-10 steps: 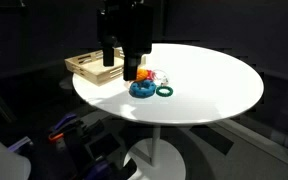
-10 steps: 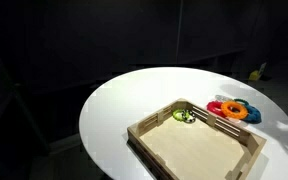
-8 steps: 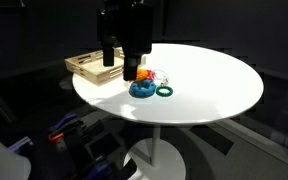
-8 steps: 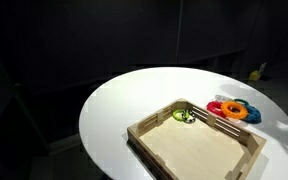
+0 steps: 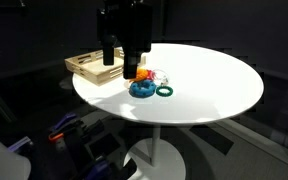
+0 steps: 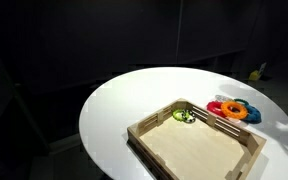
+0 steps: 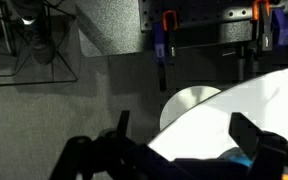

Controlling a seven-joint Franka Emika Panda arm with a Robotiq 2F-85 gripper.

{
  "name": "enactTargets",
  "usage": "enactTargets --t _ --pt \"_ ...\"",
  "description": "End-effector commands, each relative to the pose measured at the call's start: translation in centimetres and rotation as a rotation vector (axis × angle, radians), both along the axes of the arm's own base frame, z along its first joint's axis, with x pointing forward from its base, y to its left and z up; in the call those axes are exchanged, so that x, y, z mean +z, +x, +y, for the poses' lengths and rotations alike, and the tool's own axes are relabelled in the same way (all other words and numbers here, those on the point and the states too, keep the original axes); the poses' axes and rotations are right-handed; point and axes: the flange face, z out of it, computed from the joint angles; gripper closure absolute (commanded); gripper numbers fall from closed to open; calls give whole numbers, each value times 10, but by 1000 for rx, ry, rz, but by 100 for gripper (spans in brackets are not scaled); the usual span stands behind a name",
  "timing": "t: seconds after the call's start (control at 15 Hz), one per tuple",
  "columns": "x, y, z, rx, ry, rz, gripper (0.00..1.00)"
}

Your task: Put the white and black ring on the other rings

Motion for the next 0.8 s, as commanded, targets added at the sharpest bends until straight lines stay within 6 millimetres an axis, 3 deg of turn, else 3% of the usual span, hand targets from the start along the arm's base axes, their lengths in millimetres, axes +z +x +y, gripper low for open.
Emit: enactTargets --t 0.0,0.73 --pt "9 14 13 -1 -1 -26 0" --pt "38 81 92 -9 82 -107 0"
